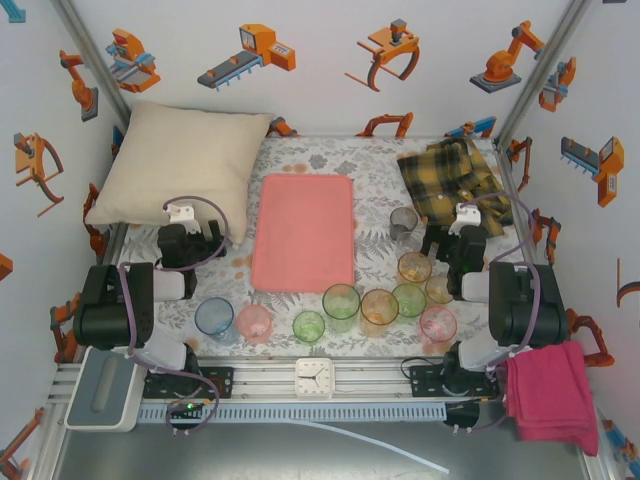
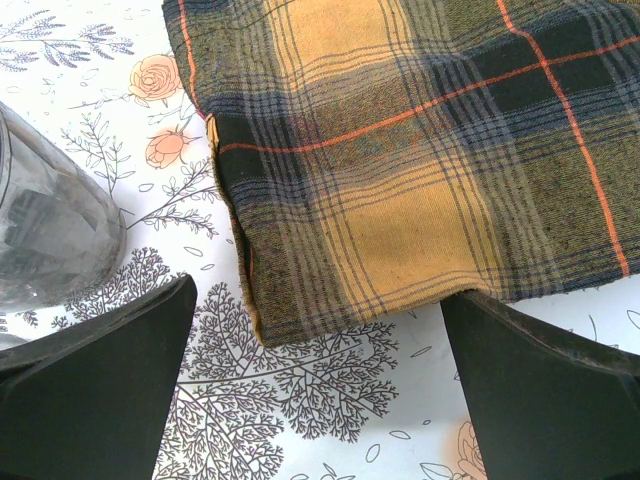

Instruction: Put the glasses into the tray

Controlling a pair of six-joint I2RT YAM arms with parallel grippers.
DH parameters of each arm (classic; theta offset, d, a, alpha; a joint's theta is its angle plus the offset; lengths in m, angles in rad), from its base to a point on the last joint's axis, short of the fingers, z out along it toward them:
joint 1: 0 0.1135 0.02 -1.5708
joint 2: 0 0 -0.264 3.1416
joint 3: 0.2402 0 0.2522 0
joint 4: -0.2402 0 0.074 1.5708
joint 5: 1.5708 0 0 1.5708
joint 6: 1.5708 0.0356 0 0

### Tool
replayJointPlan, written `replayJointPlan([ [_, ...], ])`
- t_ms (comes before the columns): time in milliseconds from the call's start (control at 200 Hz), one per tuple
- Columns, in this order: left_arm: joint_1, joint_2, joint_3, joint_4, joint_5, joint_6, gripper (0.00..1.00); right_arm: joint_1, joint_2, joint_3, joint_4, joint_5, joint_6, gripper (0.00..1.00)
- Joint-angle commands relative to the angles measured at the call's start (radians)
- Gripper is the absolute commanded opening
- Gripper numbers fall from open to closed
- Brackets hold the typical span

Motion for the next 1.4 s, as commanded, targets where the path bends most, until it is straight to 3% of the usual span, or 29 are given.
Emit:
replayJointPlan([
  [0, 0.012, -0.014, 0.025, 0.009, -0.047, 0.016, 0.97, 0.004, -0.007, 0.026, 0.035, 0.018, -0.007, 0.99],
  [511, 0.01, -0.09, 0.032, -0.062, -0.029, 0.026, 0.97, 0.004, -0.005, 0.03, 0.032, 0.023, -0.003, 0.99],
  [916, 0.007, -0.308, 0.242, -0.809, 0.029, 0.065, 0.97, 0.004, -0.065, 0.023, -0.004, 0.111, 0.029, 0.99],
  [1157, 0.005, -0.399, 0.336, -1.137, 0.191, 0.153, 0.97, 0.004, -0.235, 0.027, -0.148, 0.172, 0.042, 0.97],
  [1277, 0.0, -0.41, 0.411, -1.289, 0.237, 0.207, 0.97, 0.004, -0.338, 0.075, -0.316, 0.223, 0.073, 0.97],
  [1397, -0.003, -0.42, 0.505, -1.449, 0.262, 0.251, 0.97, 0.006, -0.428, 0.194, -0.618, 0.272, 0.142, 0.99],
])
